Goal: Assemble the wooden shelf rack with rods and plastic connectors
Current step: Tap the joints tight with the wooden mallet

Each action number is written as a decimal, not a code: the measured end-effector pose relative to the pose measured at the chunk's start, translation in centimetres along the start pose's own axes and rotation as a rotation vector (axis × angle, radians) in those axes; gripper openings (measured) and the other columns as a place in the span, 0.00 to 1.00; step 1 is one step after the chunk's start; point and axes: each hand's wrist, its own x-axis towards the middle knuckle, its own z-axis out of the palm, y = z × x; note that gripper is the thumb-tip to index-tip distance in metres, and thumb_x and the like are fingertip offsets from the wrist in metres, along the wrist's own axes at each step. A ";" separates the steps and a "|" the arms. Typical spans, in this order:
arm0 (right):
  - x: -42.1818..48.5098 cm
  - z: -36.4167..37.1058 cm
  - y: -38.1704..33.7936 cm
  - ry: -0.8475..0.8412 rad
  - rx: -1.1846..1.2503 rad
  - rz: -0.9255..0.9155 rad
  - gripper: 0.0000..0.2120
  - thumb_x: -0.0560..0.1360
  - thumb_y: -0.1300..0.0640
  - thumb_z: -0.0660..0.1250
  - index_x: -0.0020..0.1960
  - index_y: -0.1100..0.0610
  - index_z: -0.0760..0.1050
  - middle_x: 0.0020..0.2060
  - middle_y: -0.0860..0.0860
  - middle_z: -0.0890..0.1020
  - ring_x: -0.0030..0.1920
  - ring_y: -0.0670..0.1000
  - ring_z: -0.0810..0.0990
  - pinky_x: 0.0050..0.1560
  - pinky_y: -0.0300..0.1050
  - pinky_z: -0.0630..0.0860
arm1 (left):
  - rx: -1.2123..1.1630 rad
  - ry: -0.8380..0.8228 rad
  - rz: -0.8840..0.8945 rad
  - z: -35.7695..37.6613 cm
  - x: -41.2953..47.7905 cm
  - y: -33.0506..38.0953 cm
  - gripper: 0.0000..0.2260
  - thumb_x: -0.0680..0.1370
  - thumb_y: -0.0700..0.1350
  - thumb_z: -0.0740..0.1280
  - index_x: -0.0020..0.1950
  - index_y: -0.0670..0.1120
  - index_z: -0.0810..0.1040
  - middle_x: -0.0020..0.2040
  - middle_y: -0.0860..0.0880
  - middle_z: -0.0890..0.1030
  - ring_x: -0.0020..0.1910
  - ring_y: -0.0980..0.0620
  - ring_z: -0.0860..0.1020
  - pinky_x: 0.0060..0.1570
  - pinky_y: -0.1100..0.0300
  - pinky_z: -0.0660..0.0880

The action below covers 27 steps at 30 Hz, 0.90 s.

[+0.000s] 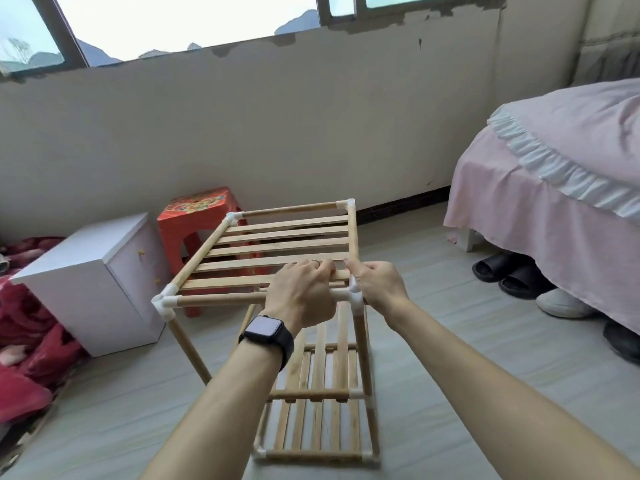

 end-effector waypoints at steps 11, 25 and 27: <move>-7.4 -13.5 20.3 0.169 -0.336 0.313 0.07 0.78 0.48 0.68 0.54 0.49 0.79 0.50 0.45 0.83 0.52 0.48 0.81 0.54 0.45 0.75 | -0.386 0.297 0.516 9.9 -6.8 12.5 0.29 0.67 0.39 0.66 0.69 0.47 0.74 0.71 0.43 0.74 0.69 0.42 0.73 0.70 0.45 0.70; -16.6 -18.0 44.6 -0.178 -1.018 1.016 0.29 0.81 0.44 0.58 0.76 0.58 0.59 0.71 0.55 0.73 0.68 0.59 0.75 0.63 0.52 0.73 | -0.360 -1.125 0.193 36.8 -13.6 23.6 0.31 0.83 0.54 0.57 0.83 0.53 0.48 0.83 0.48 0.44 0.81 0.42 0.48 0.77 0.44 0.55; -16.3 -17.2 45.3 -0.181 -1.065 0.978 0.22 0.81 0.52 0.56 0.72 0.59 0.61 0.68 0.56 0.74 0.67 0.60 0.76 0.60 0.52 0.74 | -0.317 -1.136 0.214 37.8 -14.1 23.4 0.32 0.83 0.55 0.56 0.83 0.54 0.45 0.83 0.51 0.40 0.81 0.42 0.45 0.77 0.40 0.53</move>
